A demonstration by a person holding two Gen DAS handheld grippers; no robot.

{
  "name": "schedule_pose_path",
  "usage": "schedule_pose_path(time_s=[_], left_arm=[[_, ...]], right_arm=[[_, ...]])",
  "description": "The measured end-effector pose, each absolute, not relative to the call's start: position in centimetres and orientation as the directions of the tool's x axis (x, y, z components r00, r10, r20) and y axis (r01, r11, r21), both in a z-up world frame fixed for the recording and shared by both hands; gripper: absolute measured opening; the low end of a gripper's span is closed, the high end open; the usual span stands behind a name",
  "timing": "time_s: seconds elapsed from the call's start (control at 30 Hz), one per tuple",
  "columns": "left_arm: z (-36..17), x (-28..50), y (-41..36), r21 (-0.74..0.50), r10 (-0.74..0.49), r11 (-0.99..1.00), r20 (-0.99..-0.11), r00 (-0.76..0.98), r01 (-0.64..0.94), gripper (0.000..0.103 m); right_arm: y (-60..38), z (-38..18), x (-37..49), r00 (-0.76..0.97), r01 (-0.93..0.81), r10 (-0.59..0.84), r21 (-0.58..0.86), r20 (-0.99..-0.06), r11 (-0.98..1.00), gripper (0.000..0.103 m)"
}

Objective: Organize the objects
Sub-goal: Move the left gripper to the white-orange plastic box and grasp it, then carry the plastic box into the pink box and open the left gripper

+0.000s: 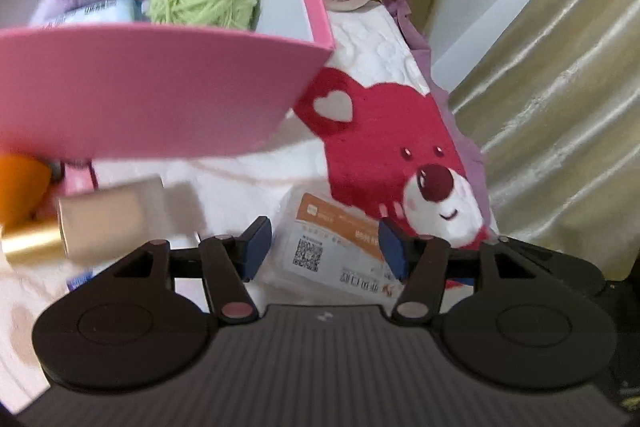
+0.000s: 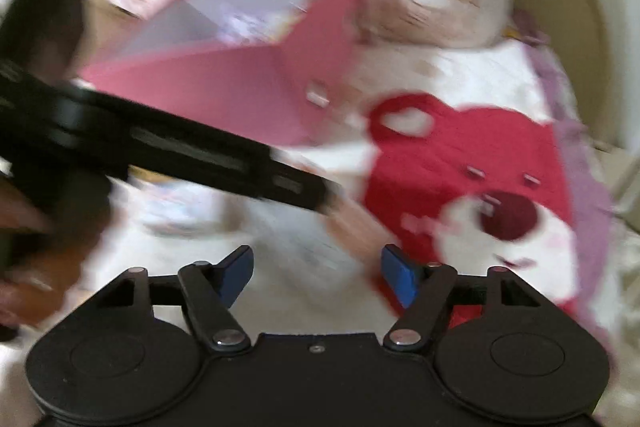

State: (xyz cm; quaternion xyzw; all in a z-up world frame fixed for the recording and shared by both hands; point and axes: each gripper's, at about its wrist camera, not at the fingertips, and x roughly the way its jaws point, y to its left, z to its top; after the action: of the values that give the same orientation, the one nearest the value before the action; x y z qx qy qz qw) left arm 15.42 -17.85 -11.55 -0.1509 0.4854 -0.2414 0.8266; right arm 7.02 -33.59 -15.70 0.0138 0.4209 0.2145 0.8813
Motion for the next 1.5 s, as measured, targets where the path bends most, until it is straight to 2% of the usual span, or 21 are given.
schedule_pose_path(time_s=[0.07,0.13,0.2,0.27,0.47,0.7,0.9,1.03,1.5], left_arm=[[-11.5,14.8,-17.8,-0.513,-0.554,0.832,-0.74,0.382,0.213,0.056],[-11.6,14.3,-17.4,-0.555,-0.576,0.814,-0.735,0.359,0.171,0.05],[-11.7,14.0,-17.2,-0.543,-0.559,0.825,-0.745,0.364,0.157,0.044],[-11.9,13.8,-17.4,-0.499,-0.522,0.851,-0.766,0.375,0.167,0.039],[-12.9,14.1,-17.6,-0.501,-0.519,0.851,-0.762,0.387,0.156,0.04],[-13.6,13.6,-17.6,-0.494,-0.529,0.846,-0.737,0.421,0.198,0.043],[-13.5,12.8,-17.2,-0.501,-0.534,0.843,-0.729,0.429,0.198,0.04],[-12.6,11.8,-17.0,-0.482,-0.522,0.85,-0.717,0.462,0.212,0.038],[-9.2,7.9,-13.0,-0.419,-0.48,0.876,-0.72,0.501,0.238,0.037]], right_arm=[[-33.2,-15.9,6.8,0.548,-0.371,0.395,0.21,-0.737,0.905,0.078],[-33.0,-16.5,6.6,0.556,-0.352,0.338,0.153,-0.76,0.923,0.08],[-33.0,-16.7,6.4,0.578,-0.32,0.268,0.088,-0.771,0.944,0.082],[-33.6,-16.9,6.6,0.573,-0.289,0.254,0.098,-0.779,0.952,0.084],[-34.1,-19.0,7.2,0.481,-0.268,0.322,0.213,-0.815,0.94,0.085],[-33.7,-20.0,8.5,0.487,-0.2,0.339,0.275,-0.804,0.94,0.101],[-32.3,-19.7,8.3,0.538,-0.227,0.247,0.143,-0.806,0.963,0.097],[-30.5,-19.1,6.9,0.6,-0.273,0.176,0.007,-0.781,0.962,0.096],[-26.7,-16.4,4.5,0.584,-0.357,0.256,0.04,-0.77,0.933,0.096]])
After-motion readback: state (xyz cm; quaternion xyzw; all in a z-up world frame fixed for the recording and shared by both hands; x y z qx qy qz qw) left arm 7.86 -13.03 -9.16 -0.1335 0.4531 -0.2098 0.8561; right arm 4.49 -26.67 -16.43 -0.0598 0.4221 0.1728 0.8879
